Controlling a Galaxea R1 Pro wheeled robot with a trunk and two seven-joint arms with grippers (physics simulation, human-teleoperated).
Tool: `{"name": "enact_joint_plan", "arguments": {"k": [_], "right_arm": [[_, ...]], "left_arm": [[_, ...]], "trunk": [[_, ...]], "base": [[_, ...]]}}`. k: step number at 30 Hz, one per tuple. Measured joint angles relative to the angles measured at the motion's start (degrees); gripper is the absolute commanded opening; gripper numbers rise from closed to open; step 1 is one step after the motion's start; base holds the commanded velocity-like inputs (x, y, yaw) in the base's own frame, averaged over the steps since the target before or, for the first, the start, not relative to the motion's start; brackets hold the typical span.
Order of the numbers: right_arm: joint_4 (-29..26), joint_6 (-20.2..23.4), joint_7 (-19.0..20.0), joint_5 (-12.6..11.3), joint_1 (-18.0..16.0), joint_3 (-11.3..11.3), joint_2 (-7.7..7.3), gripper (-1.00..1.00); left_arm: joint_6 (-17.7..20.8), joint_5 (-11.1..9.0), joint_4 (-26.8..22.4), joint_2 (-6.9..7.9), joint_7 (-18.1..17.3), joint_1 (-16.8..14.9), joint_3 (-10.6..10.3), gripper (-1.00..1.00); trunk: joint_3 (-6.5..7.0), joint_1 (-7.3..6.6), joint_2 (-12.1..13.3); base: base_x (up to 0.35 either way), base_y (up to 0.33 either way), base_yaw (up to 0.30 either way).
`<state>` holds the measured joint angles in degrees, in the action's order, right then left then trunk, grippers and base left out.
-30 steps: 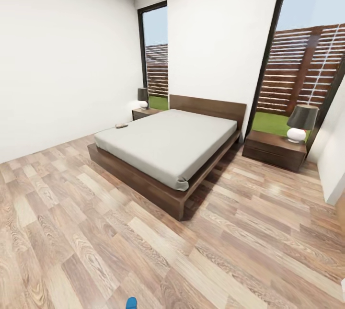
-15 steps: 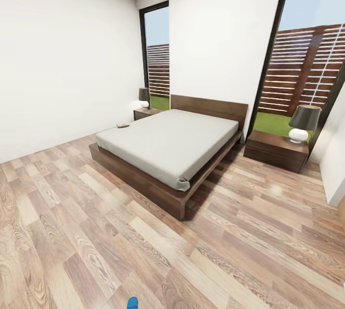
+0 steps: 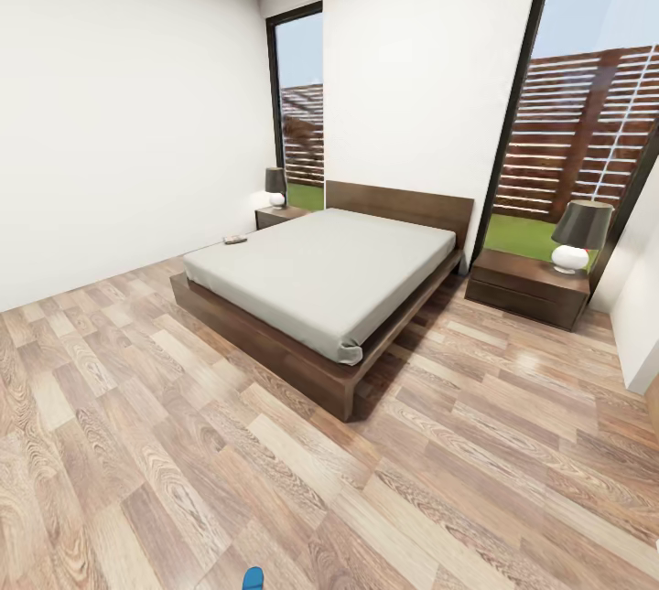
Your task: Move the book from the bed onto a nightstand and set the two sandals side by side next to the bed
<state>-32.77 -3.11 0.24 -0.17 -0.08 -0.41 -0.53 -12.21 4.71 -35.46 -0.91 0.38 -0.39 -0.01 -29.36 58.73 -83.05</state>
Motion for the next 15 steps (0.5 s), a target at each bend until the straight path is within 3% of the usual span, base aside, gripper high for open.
{"name": "enact_joint_plan", "arguments": {"k": [2,8,9,10,15], "right_arm": [[0.0,0.0,0.0,0.0,0.0,0.0,0.0,1.0],[0.0,0.0,0.0,0.0,0.0,0.0,0.0,1.0],[0.0,0.0,0.0,0.0,0.0,-0.1,0.0,1.0],[0.0,0.0,0.0,0.0,0.0,-0.1,0.0,1.0],[0.0,0.0,0.0,0.0,0.0,-0.1,0.0,1.0]], "left_arm": [[1.8,0.0,-4.2,-0.02,0.0,-0.1,0.0,1.0],[19.2,0.0,-17.5,-0.04,-0.1,-0.9,0.0,1.0],[25.4,0.0,-21.5,-0.07,-0.3,-1.6,0.0,1.0],[28.4,0.0,-23.6,-0.08,-0.3,-2.1,0.0,1.0],[39.0,-0.1,-30.5,-0.18,-0.7,-5.1,-0.1,1.0]], "trunk": [[0.0,0.0,0.0],[0.0,0.0,0.0],[0.01,0.0,0.0],[0.01,0.0,0.0],[0.0,0.0,0.0]], "base": [[0.0,0.0,0.0],[0.005,0.0,0.0],[0.006,0.0,0.0],[0.005,0.0,0.0],[0.002,0.0,0.0]]}}
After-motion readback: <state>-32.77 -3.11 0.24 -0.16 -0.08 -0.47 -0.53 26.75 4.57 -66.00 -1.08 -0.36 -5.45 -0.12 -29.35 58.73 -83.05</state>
